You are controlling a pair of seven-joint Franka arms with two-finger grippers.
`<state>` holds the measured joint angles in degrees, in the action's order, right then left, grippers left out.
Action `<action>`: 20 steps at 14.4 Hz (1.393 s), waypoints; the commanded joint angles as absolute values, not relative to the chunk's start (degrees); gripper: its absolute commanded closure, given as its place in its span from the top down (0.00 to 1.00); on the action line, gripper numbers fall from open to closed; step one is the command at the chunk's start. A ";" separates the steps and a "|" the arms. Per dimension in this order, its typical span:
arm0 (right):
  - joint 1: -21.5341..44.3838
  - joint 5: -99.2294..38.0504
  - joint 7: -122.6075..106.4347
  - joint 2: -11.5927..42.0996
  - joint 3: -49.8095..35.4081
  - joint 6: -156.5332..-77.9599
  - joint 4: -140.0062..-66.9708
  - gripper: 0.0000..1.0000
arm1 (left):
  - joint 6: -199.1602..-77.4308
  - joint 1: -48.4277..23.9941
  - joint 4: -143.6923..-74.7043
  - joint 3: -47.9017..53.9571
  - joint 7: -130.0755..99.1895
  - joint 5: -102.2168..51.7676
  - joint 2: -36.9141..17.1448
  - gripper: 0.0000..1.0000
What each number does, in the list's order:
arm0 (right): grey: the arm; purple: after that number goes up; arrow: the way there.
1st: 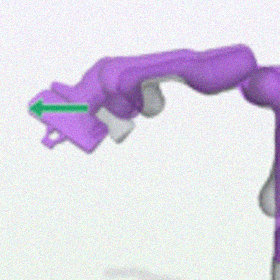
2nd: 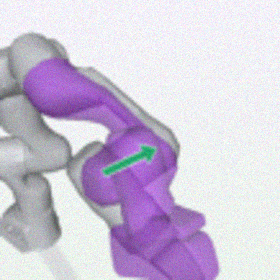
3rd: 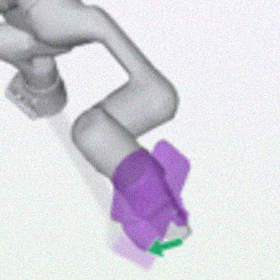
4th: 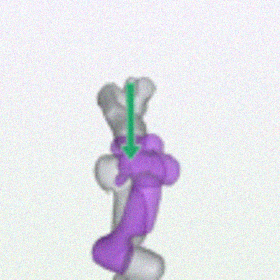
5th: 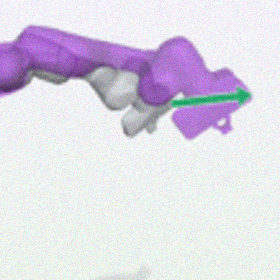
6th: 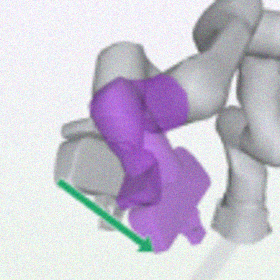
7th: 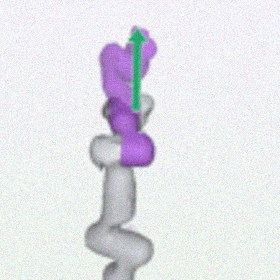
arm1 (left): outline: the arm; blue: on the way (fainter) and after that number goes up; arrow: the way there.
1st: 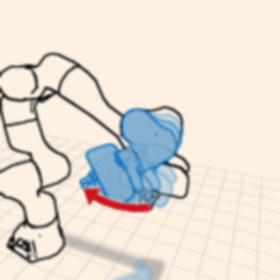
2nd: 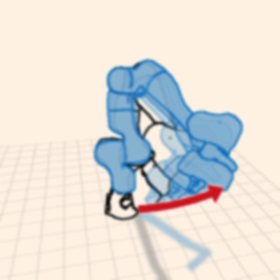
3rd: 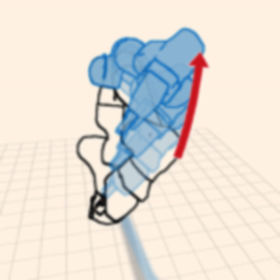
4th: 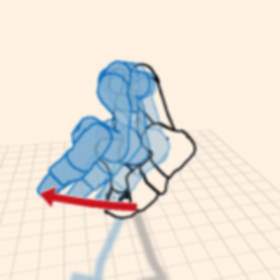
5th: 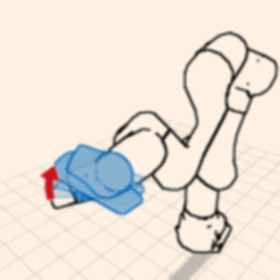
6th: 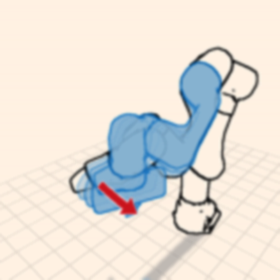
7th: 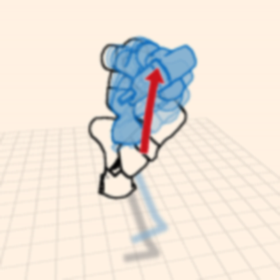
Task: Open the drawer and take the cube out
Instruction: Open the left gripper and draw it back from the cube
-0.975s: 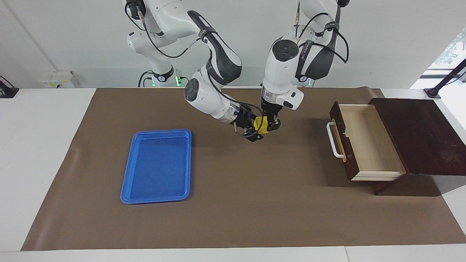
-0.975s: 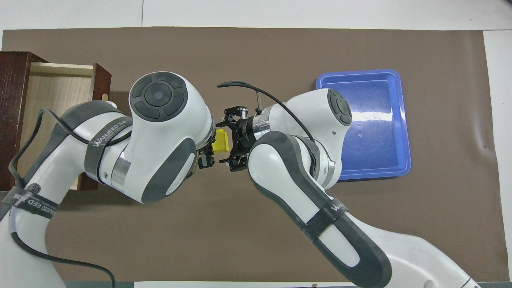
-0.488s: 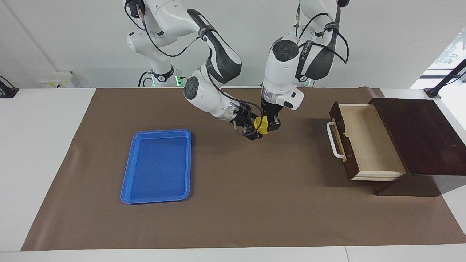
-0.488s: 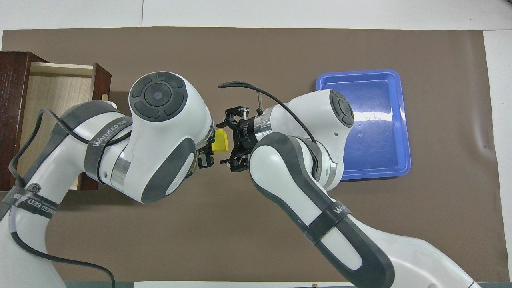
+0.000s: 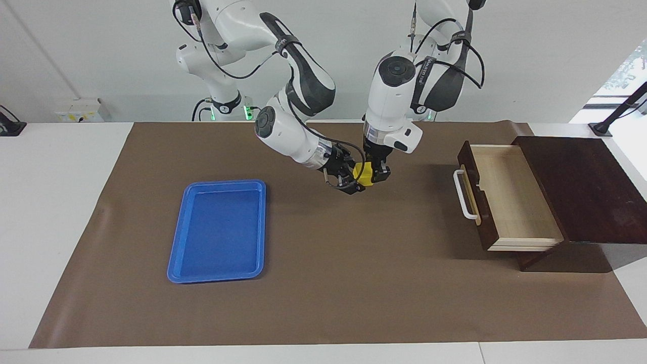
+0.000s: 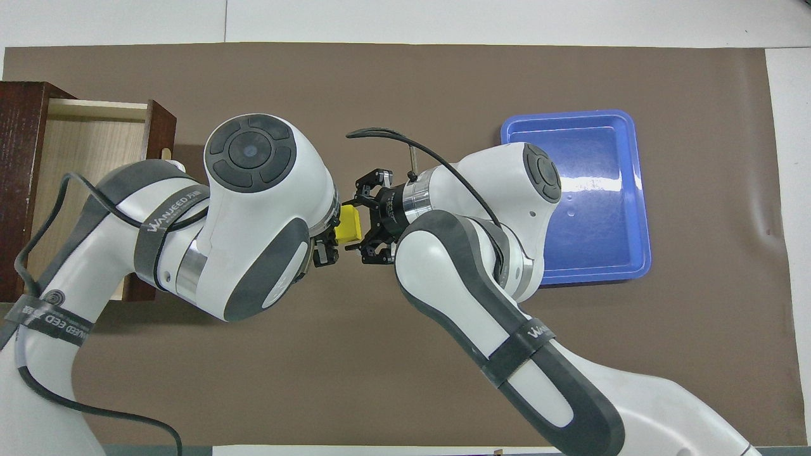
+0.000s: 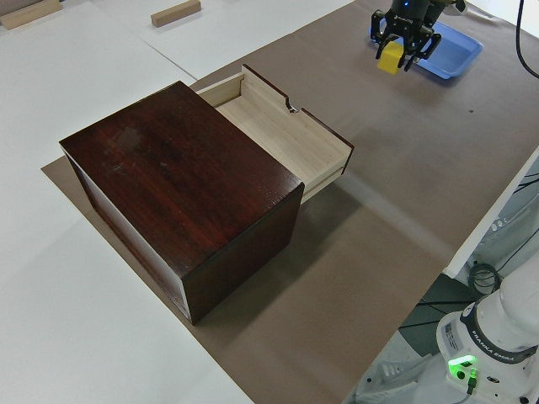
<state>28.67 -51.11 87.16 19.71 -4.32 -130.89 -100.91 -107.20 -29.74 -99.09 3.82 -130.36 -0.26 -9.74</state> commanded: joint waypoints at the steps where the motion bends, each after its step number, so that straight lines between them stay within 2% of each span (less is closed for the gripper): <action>1: 28.56 -52.38 85.87 18.28 -4.48 -131.92 -102.75 0.10 | -108.54 -30.06 -100.37 3.34 -130.61 -0.62 -9.14 0.00; 2: 28.48 -52.38 85.61 18.28 -4.48 -131.58 -102.66 0.00 | -108.54 -30.06 -100.28 3.25 -130.52 -0.62 -9.14 0.00; 7: 28.39 -52.38 84.20 18.28 -4.48 -131.40 -102.39 0.00 | -108.02 -30.15 -100.46 3.34 -130.17 -0.53 -9.05 0.00; 8: 28.30 -52.30 84.20 18.28 -4.48 -131.31 -102.39 0.00 | -108.45 -30.06 -100.72 3.34 -130.25 -0.53 -8.97 0.02; 9: 28.21 -52.29 84.20 18.28 -4.48 -131.31 -102.39 0.00 | -108.54 -30.06 -100.72 3.34 -130.17 -0.53 -8.96 0.28; 10: 28.21 -52.38 84.11 18.37 -4.48 -131.31 -102.31 0.00 | -108.20 -29.97 -100.29 3.34 -130.08 -0.53 -9.05 0.76; 11: 28.21 -52.38 84.20 18.37 -4.48 -131.31 -102.22 0.00 | -107.76 -29.88 -100.11 3.17 -129.64 -0.44 -9.05 1.00; 15: 27.86 -52.38 84.20 18.46 -4.48 -131.13 -101.78 0.00 | -105.92 -27.52 -100.37 3.08 -125.78 2.55 -8.79 1.00; 18: 27.16 -52.30 84.11 18.63 -4.22 -130.52 -101.43 0.00 | -106.61 -22.34 -101.95 3.08 -119.20 2.72 -8.44 1.00; 20: 23.84 -51.60 83.24 18.90 -3.96 -128.33 -100.46 0.00 | -107.22 -18.13 -104.31 3.08 -113.06 4.04 -7.83 1.00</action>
<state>27.53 -51.11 85.99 19.50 -3.80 -130.77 -100.79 -106.87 -21.95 -100.80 2.76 -118.65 2.72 -9.69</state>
